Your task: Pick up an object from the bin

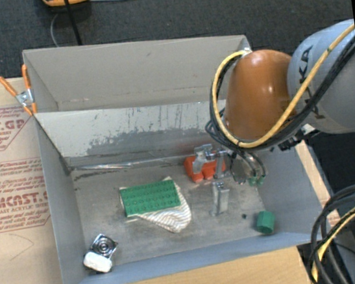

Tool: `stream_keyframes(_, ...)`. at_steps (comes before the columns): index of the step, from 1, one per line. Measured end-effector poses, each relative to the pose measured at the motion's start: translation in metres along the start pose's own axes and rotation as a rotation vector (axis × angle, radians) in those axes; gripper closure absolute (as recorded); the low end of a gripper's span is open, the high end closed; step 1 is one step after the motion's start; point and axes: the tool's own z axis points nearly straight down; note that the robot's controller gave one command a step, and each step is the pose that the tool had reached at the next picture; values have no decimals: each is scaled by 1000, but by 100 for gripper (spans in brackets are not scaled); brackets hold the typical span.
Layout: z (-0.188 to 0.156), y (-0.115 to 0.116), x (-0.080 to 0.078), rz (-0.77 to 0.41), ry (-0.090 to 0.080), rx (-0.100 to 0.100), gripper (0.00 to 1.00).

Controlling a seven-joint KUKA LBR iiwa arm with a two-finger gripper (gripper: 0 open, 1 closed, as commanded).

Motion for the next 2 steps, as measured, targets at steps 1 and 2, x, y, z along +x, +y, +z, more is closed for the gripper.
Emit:
stream_keyframes(1,-4,0,-2,0,-8,0,0)
stream_keyframes(2,19,20,-17,-73,-14,2,0)
